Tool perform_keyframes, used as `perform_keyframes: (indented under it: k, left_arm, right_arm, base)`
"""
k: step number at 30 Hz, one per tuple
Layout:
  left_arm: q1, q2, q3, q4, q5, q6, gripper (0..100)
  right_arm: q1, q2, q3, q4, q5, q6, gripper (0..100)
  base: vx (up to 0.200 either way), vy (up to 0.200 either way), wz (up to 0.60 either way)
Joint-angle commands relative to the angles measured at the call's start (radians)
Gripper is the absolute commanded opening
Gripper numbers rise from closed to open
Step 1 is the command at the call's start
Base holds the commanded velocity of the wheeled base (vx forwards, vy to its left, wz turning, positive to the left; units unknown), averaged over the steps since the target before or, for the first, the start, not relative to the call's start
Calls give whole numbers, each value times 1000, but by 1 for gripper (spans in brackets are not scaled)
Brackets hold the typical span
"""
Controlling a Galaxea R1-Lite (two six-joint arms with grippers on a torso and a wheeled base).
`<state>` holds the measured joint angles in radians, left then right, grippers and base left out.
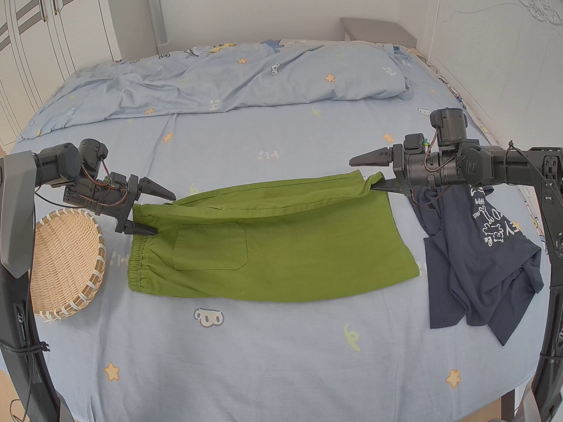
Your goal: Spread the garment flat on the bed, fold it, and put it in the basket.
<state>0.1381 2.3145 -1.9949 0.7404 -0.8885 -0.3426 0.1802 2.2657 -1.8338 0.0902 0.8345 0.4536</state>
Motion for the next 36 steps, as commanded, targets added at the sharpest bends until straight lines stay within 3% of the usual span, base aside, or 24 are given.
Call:
perform_keyframes:
  k: [1,9,15,17,18,20,24,36]
  left_arm:
    - [8,68,-5,-4,-3,-9,100]
    - [12,29,-5,-15,-6,-19,100]
    - [0,-81,-5,-36,-12,-9,100]
    - [-3,-135,62,-162,-10,-3,100]
    - [-3,-135,62,-162,-10,-3,100]
    - [-2,-158,217,-357,-10,0,100]
    - [-2,-148,324,-539,-4,-9,100]
    - [12,-153,340,-567,-7,-10,100]
  right_arm:
    - [-10,5,-1,-1,0,2,100]
    - [-15,8,10,-46,-25,48,100]
    - [-8,-23,91,-90,-25,10,100]
    - [-5,-52,166,-164,-25,-7,100]
    - [-5,-52,166,-164,-25,-7,100]
    - [-7,-52,214,-230,-25,0,100]
    - [-10,-48,238,-251,-25,2,100]
    - [-2,-48,265,-253,-23,0,100]
  base:
    - [0,0,0]
    - [0,0,0]
    - [0,0,0]
    - [0,0,0]
    - [0,0,0]
    - [0,0,0]
    - [0,0,0]
    - [0,0,0]
